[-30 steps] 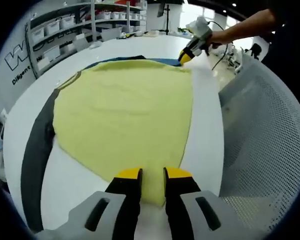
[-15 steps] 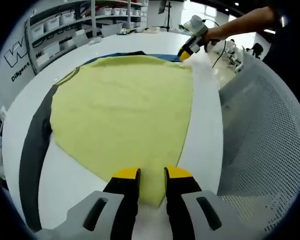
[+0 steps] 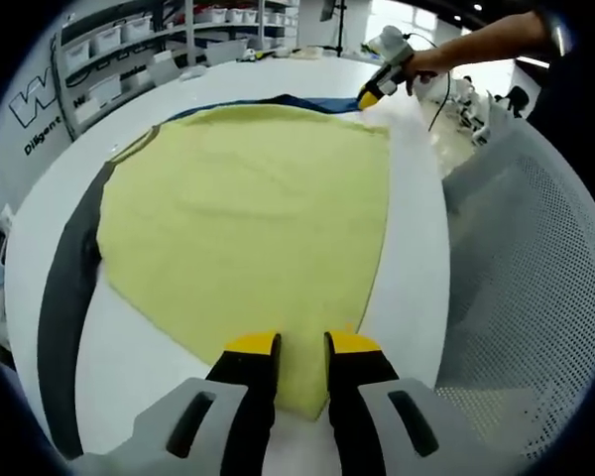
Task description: Fold the garment on the visible template until the final outline fits inside the template.
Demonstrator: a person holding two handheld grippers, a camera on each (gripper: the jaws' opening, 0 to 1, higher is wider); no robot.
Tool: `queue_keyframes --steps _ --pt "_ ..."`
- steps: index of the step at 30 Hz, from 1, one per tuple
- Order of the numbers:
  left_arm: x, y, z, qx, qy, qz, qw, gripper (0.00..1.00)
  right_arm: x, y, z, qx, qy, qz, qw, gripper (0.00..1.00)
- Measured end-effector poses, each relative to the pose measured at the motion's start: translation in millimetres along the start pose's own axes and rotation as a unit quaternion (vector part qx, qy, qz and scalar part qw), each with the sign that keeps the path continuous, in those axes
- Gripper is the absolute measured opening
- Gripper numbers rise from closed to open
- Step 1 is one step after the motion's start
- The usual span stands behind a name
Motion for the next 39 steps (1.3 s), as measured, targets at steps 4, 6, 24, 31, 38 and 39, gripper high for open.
queue_keyframes --steps 4,6,24,31,38,39 --pt "0.1 -1 -0.5 0.006 0.005 -0.004 1.0 0.19 3.9 -3 13 -0.007 -0.001 0.002 1.0 0.17" --pt "0.5 -1 -1.0 0.01 0.011 -0.006 0.9999 0.19 6.1 -7 24 -0.014 0.0 0.003 0.9999 0.18" --pt "1.1 -3 -6.3 0.03 0.037 -0.01 0.9988 0.18 30.9 -24 83 -0.058 0.053 0.002 0.9969 0.16" --pt "1.5 -3 -6.9 0.034 0.042 -0.012 0.9985 0.18 36.9 -30 105 -0.078 0.069 0.0 0.9946 0.16" --pt "1.1 -3 -7.0 0.037 0.049 -0.012 0.998 0.18 47.1 -34 119 -0.095 0.081 -0.001 0.9922 0.17" --pt "1.1 -3 -6.8 0.038 0.05 -0.012 0.9979 0.18 49.1 -35 119 -0.097 0.083 -0.001 0.9918 0.16"
Point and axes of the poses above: the point that each gripper's makers call its tool centre point, and the gripper's own axes: y roughly backward along the fingers, z roughly to its right, x roughly out of its top, the point moved 7 cm from there along y, roughly backward along the fingers, and after that the axes turned 7 degrees about z, right-handed, at the moved point
